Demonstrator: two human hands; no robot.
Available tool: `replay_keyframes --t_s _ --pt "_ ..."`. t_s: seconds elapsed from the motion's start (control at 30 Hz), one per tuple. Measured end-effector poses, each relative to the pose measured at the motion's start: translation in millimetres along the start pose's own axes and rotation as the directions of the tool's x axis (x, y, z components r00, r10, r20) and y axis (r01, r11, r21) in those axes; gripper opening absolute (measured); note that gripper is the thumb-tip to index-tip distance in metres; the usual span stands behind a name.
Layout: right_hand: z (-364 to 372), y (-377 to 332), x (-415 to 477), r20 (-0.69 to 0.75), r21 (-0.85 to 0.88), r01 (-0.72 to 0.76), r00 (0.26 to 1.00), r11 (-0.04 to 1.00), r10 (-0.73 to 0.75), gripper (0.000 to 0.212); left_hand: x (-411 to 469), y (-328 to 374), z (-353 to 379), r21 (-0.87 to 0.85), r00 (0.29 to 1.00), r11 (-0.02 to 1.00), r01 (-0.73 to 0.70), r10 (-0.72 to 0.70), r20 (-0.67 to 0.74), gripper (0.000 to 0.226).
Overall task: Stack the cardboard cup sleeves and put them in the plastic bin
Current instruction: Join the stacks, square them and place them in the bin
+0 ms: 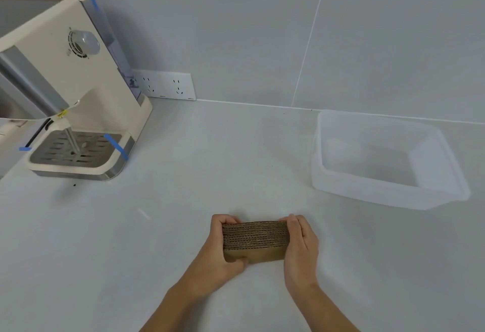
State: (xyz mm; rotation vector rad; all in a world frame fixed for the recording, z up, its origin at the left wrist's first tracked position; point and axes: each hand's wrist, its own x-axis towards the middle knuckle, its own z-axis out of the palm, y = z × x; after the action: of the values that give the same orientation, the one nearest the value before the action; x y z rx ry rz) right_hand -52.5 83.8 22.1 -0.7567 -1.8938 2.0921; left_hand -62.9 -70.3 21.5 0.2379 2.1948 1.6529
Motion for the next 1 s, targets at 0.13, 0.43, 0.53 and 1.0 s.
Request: replay_keyframes --t_s 0.13,0.43,0.53,1.0 --pt "-1.9 -1.5 -1.1 0.027 -0.059 0.012 1.0 0.998 -0.01 0.033 -2.1 -3.5 -2.4 0.05 1.0 0.999 -0.009 0.008 0.017 0.049" --pt "-27.3 -4.5 -1.6 0.391 -0.142 0.035 0.92 0.989 0.023 0.032 -2.2 -2.7 -3.9 0.074 0.999 0.996 0.044 -0.045 0.022 0.047" --pt "-43.6 -0.8 -0.9 0.54 -0.253 0.046 0.836 0.966 0.102 0.068 -2.8 -2.4 -4.3 0.096 0.998 0.994 0.052 -0.054 0.011 0.047" --pt "-48.8 0.8 -5.6 0.492 -0.338 0.127 0.869 0.932 0.06 0.053 -9.3 -3.9 -14.2 0.115 0.999 0.993 -0.004 0.01 -0.049 0.046"
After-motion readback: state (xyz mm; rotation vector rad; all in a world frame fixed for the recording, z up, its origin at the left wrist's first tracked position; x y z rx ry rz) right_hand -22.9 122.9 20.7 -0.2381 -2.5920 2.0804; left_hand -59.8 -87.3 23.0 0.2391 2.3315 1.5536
